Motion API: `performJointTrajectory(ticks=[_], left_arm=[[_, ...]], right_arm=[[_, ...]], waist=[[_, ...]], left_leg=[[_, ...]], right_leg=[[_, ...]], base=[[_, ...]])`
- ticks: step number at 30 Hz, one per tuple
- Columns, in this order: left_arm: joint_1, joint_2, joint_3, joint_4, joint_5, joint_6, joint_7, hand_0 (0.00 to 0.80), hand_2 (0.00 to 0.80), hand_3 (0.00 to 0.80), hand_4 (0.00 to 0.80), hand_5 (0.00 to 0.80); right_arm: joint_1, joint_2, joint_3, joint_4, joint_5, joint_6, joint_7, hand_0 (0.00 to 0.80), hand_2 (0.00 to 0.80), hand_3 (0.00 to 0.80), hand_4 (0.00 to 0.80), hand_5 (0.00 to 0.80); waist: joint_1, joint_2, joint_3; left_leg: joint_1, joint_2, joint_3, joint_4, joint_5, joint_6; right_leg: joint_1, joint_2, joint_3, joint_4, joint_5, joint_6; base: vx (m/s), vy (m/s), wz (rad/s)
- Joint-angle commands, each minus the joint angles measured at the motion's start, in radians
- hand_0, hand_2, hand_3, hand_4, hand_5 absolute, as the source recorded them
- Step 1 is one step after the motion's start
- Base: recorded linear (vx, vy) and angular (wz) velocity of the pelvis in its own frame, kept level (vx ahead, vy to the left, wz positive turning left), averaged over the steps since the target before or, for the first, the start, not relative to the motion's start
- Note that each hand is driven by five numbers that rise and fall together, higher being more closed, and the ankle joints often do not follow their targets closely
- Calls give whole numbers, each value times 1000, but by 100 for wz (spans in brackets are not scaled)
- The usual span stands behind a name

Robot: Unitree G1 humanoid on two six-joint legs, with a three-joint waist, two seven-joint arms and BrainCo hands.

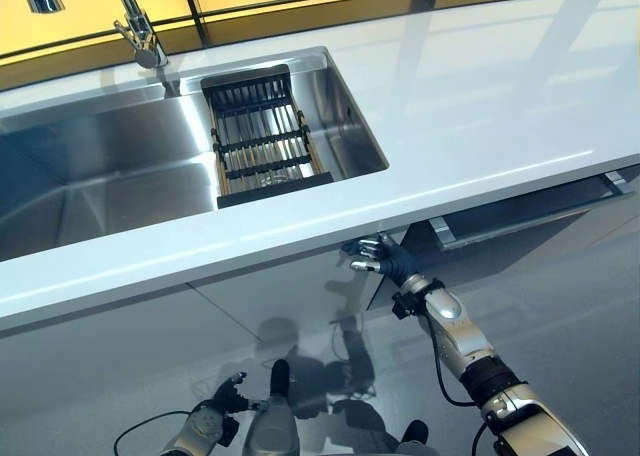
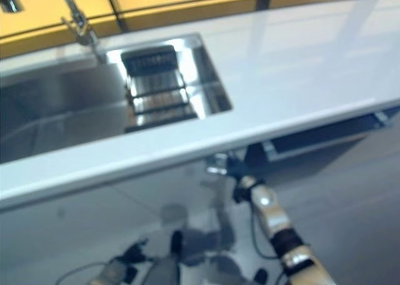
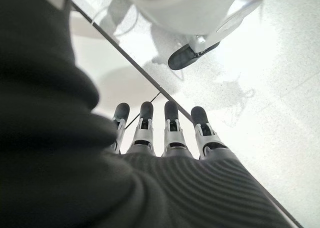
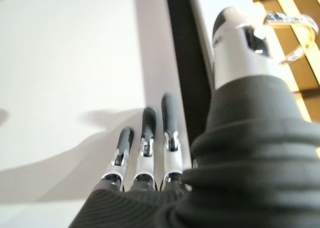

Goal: Take plates into dishwasher

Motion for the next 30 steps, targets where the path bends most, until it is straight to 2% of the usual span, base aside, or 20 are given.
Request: performJointTrajectory(ticks=[1, 2, 3, 4, 5, 6, 8, 11, 14, 16, 18, 20, 24, 26, 30], left_arm=[[-25, 16, 32, -1, 24, 3, 20, 0, 0, 0, 0, 0], [-27, 18, 41, 2, 22, 5, 19, 0, 0, 0, 0, 0], [-26, 24, 54, 7, 17, 6, 9, 0, 0, 0, 0, 0], [-24, 27, 65, 11, 22, 6, 3, 0, 0, 0, 0, 0], [-24, 29, 73, 18, 23, 8, -5, 0, 0, 0, 0, 0], [-26, 31, 78, 24, 23, 14, -12, 0, 0, 0, 0, 0], [-28, 35, 83, 36, 25, 26, -27, 0, 0, 0, 0, 0], [-37, 33, 79, 70, 18, 37, -51, 0, 0, 0, 0, 0], [-48, 32, 72, 92, 27, 53, -84, 0, 0, 0, 0, 0], [-48, 35, 65, 102, 35, 63, -104, 0, 0, 0, 0, 0], [-56, 38, 56, 118, 28, 82, -125, 0, 0, 0, 0, 0], [-65, 36, 49, 128, 21, 103, -137, 0, 0, 0, 0, 0], [-84, 35, 40, 164, 22, 103, -150, 0, 0, 0, 0, 0], [-85, 34, 46, 173, 28, 99, -153, 0, 0, 0, 0, 0], [-78, 25, 49, 180, 13, 94, -152, 0, 0, 0, 0, 0]], right_arm=[[58, -35, 17, -46, -111, -46, 16, 0, 0, 0, 0, 0], [83, -41, 25, -31, -128, -42, 5, 0, 0, 0, 0, 0], [112, -43, 29, 0, -151, -7, -4, 0, 0, 0, 0, 0], [131, -37, 28, 54, -213, 0, -27, 0, 0, 0, 0, 0], [147, -33, 30, 112, -277, 41, -56, 0, 0, 0, 0, 0], [159, -30, 29, 180, -288, 78, -83, 0, 0, 0, 0, 0], [165, -22, 7, 322, -323, 111, -108, 0, 0, 0, 0, 0], [173, -1, -33, 500, -315, 160, -112, 0, 0, 0, 0, 0], [177, 16, -53, 605, -310, 234, -92, 0, 0, 0, 0, 0], [183, 25, -64, 653, -296, 268, -77, 0, 0, 0, 0, 0], [185, 29, -79, 703, -287, 295, -77, 0, 0, 0, 0, 0], [190, 31, -92, 730, -277, 317, -74, 0, 0, 0, 0, 0], [208, 36, -111, 759, -286, 343, -70, 0, 0, 0, 0, 0], [218, 38, -113, 767, -305, 363, -65, 0, 0, 0, 0, 0], [222, 45, -107, 805, -346, 407, -45, 0, 0, 0, 0, 0]], waist=[[9, -21, 44], [7, -29, 43], [4, -39, 41], [2, -49, 37], [1, -58, 34], [1, -66, 30], [1, -76, 21], [4, -87, -1], [7, -89, -23], [2, -85, -36], [-18, -75, -55], [-42, -68, -68], [-87, -56, -99], [-91, -55, -110], [-71, -52, -137]], left_leg=[[52, -40, 85, 23, -109, 74], [52, -44, 87, 19, -113, 80], [54, -51, 91, 16, -118, 87], [57, -56, 93, 14, -124, 94], [60, -62, 93, 11, -131, 101], [64, -65, 93, 12, -136, 108], [71, -71, 94, 11, -146, 119], [83, -88, 88, 2, -159, 137], [85, -104, 72, -2, -163, 153], [86, -110, 52, -2, -165, 159], [84, -114, 17, -2, -164, 161], [85, -118, -22, -2, -166, 162], [72, -129, -91, -2, -162, 160], [67, -132, -108, -2, -158, 161], [63, -113, -125, -2, -142, 146]], right_leg=[[-23, -63, 61, 174, -5, 3], [-26, -67, 65, 179, 10, 10], [-31, -73, 70, 190, 33, 17], [-33, -77, 76, 199, 47, 21], [-36, -81, 81, 212, 64, 25], [-39, -84, 88, 226, 79, 29], [-39, -89, 101, 248, 100, 31], [-29, -90, 120, 275, 133, 35], [-22, -92, 143, 308, 174, 39], [-26, -88, 176, 327, 185, 38], [-51, -52, 236, 317, 170, 28], [-80, -6, 294, 284, 134, 13], [-115, 90, 405, 215, 58, -13], [-111, 107, 420, 219, 39, -17], [-50, 131, 382, 175, -50, -29]], base=[[-10, 129, 2], [-15, 134, 3], [-7, 133, 4], [16, 143, 5], [40, 128, 6], [56, 125, 7], [84, 132, 7], [122, 131, 11], [87, 93, 43], [71, 44, 25], [88, 8, 28], [85, -48, 111], [39, -79, 57], [-47, -155, 44], [-123, -214, 38]])
